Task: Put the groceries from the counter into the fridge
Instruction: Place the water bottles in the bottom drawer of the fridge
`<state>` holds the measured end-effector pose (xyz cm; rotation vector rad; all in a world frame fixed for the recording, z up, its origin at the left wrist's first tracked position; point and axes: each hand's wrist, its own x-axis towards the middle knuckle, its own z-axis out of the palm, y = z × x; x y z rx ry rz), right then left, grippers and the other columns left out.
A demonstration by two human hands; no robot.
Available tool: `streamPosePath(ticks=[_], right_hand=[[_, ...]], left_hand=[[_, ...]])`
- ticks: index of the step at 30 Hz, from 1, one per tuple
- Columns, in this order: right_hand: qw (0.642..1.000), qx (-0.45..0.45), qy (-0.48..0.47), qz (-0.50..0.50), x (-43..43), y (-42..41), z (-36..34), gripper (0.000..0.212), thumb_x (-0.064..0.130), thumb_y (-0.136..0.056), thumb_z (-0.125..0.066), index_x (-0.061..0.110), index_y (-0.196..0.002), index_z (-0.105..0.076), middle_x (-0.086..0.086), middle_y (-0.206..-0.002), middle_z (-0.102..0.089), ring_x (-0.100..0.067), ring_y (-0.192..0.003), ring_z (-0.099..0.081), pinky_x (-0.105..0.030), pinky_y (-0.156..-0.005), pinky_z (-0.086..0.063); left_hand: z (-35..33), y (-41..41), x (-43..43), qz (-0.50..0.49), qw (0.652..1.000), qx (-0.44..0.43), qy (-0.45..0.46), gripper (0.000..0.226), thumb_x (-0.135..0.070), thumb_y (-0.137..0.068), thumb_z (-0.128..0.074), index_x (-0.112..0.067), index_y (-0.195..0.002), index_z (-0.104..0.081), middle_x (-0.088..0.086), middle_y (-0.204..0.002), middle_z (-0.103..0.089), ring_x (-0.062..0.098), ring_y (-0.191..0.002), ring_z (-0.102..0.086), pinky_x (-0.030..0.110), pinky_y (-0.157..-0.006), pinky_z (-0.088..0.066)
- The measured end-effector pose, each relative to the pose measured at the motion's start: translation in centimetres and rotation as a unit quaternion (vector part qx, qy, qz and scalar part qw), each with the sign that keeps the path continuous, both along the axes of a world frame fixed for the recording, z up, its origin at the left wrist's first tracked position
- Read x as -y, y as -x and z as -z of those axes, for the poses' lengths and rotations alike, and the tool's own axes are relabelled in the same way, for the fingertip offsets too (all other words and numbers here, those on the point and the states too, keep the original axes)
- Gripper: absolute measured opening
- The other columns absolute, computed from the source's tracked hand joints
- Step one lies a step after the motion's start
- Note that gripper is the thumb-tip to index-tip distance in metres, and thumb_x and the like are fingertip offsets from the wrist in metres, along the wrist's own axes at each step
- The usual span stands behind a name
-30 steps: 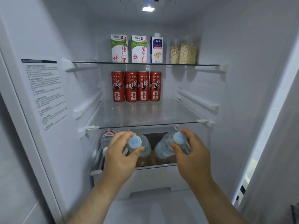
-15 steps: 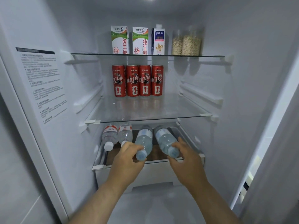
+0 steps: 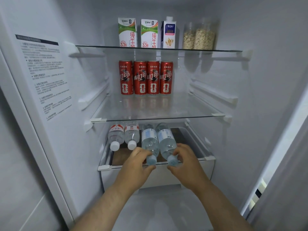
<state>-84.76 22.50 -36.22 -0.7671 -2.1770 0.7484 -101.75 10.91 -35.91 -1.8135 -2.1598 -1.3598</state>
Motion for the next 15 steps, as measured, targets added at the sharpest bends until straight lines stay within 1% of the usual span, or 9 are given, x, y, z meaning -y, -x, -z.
streamPosePath(ticks=[3, 5, 6, 7, 9, 10, 11, 13, 15], right_hand=[[0.999, -0.008, 0.048, -0.018, -0.5, -0.4, -0.7, 0.054, 0.020, -0.071, -0.085, 0.044, -0.104, -0.051, 0.022, -0.125, -0.046, -0.001, -0.112, -0.054, -0.022, -0.093, -0.052], [0.991, -0.029, 0.124, -0.035, -0.8, -0.8, -1.6, 0.068, 0.025, -0.068, -0.086, 0.059, -0.113, -0.048, 0.019, -0.134, -0.048, 0.000, -0.117, -0.055, -0.030, -0.095, -0.054], [0.988, -0.022, 0.145, -0.038, -1.1, -0.8, -1.9, 0.075, 0.029, -0.066, -0.086, 0.065, -0.117, -0.044, 0.019, -0.139, -0.047, -0.001, -0.122, -0.053, -0.034, -0.098, -0.053], [0.987, -0.002, 0.155, -0.042, -1.5, -0.9, -2.3, 0.081, 0.033, -0.065, -0.086, 0.066, -0.123, -0.041, 0.021, -0.143, -0.045, -0.002, -0.126, -0.050, -0.038, -0.101, -0.051], [0.979, 0.031, 0.188, -0.073, -2.4, -0.7, -2.8, 0.092, 0.033, -0.061, -0.088, 0.053, -0.137, -0.040, 0.022, -0.139, -0.051, -0.003, -0.124, -0.054, -0.041, -0.103, -0.049], [0.972, 0.043, 0.211, -0.089, -2.7, -0.5, -3.1, 0.097, 0.030, -0.059, -0.089, 0.045, -0.142, -0.040, 0.020, -0.134, -0.057, -0.003, -0.119, -0.059, -0.041, -0.102, -0.050], [0.967, 0.059, 0.230, -0.097, -3.1, -0.4, -3.4, 0.104, 0.027, -0.058, -0.090, 0.038, -0.147, -0.037, 0.017, -0.131, -0.061, -0.004, -0.115, -0.062, -0.040, -0.102, -0.051], [0.960, 0.090, 0.243, -0.105, -3.7, -0.1, -3.9, 0.110, 0.021, -0.059, -0.091, 0.031, -0.151, -0.033, 0.012, -0.130, -0.062, -0.005, -0.112, -0.065, -0.037, -0.101, -0.052], [0.959, 0.112, 0.237, -0.109, -4.2, 0.3, -4.3, 0.110, 0.019, -0.060, -0.092, 0.029, -0.151, -0.032, 0.011, -0.132, -0.061, -0.005, -0.112, -0.064, -0.036, -0.101, -0.052]], left_hand=[[-0.5, 1.0, 0.1, -0.011, 0.997, -0.073, 0.001, 0.032, -0.034, -0.077, -0.080, -0.026, -0.105, -0.068, -0.023, -0.098, -0.054, -0.001, -0.092, -0.054, 0.017, -0.079, -0.045], [-1.5, 1.7, 0.3, -0.036, 0.990, -0.135, 0.007, 0.043, -0.046, -0.074, -0.079, -0.027, -0.111, -0.069, -0.019, -0.106, -0.059, 0.007, -0.102, -0.053, 0.020, -0.086, -0.040], [-2.0, 2.1, 0.4, -0.047, 0.986, -0.158, 0.019, 0.052, -0.053, -0.073, -0.077, -0.030, -0.118, -0.066, -0.019, -0.114, -0.058, 0.009, -0.111, -0.050, 0.022, -0.093, -0.037], [-2.5, 2.3, 0.4, -0.055, 0.982, -0.176, 0.042, 0.064, -0.059, -0.071, -0.074, -0.032, -0.127, -0.060, -0.018, -0.127, -0.055, 0.011, -0.122, -0.045, 0.025, -0.102, -0.032], [-3.6, 2.8, 0.2, -0.060, 0.971, -0.202, 0.109, 0.090, -0.070, -0.068, -0.068, -0.034, -0.145, -0.040, -0.014, -0.152, -0.035, 0.012, -0.142, -0.025, 0.034, -0.120, -0.012], [-4.0, 3.0, 0.0, -0.061, 0.965, -0.213, 0.141, 0.101, -0.075, -0.066, -0.066, -0.034, -0.150, -0.030, -0.012, -0.159, -0.025, 0.013, -0.147, -0.015, 0.038, -0.122, -0.002], [-4.4, 3.2, -0.3, -0.063, 0.959, -0.221, 0.167, 0.108, -0.078, -0.063, -0.064, -0.033, -0.153, -0.023, -0.011, -0.161, -0.018, 0.013, -0.149, -0.009, 0.042, -0.123, 0.003], [-4.9, 3.6, -0.8, -0.063, 0.950, -0.230, 0.201, 0.111, -0.081, -0.060, -0.063, -0.034, -0.153, -0.022, -0.010, -0.162, -0.018, 0.014, -0.150, -0.007, 0.046, -0.122, 0.006], [-5.1, 3.7, -0.9, -0.059, 0.945, -0.235, 0.220, 0.106, -0.082, -0.061, -0.062, -0.035, -0.151, -0.029, -0.011, -0.159, -0.027, 0.014, -0.149, -0.013, 0.048, -0.121, 0.007]])
